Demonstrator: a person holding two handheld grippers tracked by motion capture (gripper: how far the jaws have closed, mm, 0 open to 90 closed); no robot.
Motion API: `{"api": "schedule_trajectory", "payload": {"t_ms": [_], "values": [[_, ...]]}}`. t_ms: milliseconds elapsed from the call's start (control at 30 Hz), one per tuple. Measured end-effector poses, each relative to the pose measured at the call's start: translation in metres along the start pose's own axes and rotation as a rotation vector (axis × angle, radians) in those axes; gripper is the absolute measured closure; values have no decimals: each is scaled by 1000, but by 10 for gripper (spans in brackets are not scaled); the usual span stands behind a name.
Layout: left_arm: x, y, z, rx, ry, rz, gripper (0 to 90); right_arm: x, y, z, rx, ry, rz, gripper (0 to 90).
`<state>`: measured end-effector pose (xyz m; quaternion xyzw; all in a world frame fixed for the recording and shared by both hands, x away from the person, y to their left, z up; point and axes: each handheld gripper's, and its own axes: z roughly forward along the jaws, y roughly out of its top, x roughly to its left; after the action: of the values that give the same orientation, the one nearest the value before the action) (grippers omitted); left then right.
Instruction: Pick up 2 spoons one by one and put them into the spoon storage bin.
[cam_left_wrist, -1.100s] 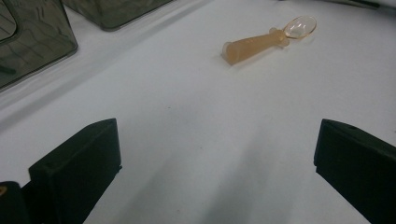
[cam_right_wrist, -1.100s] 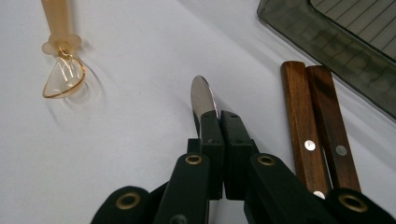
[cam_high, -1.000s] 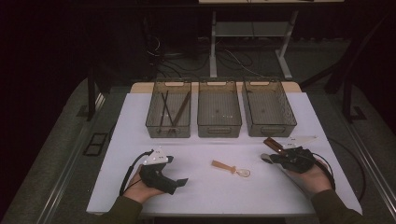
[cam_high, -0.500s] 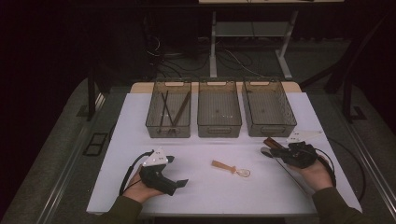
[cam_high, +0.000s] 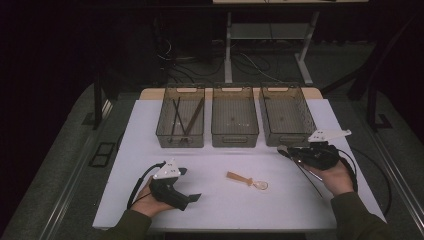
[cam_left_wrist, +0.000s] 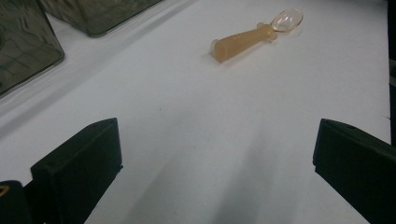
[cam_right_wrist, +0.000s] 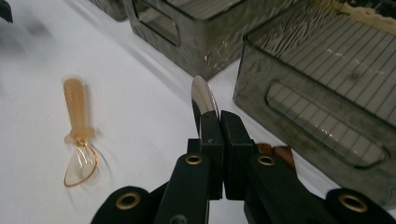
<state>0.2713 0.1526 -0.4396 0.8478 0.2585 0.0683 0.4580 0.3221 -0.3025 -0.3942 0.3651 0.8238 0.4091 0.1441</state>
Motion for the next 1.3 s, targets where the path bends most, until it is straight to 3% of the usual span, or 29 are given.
{"api": "schedule_trajectory", "payload": {"t_ms": [467, 833, 1300], "values": [[0, 0, 0, -3, 0, -5, 1, 1, 29, 7, -69, 5, 20, 885], [1, 1, 0, -12, 10, -8, 4, -2, 53, 22, -91, 5, 33, 884], [0, 2, 0, -10, 3, 3, 4, -3, 98, 41, -86, -11, 25, 885]]}}
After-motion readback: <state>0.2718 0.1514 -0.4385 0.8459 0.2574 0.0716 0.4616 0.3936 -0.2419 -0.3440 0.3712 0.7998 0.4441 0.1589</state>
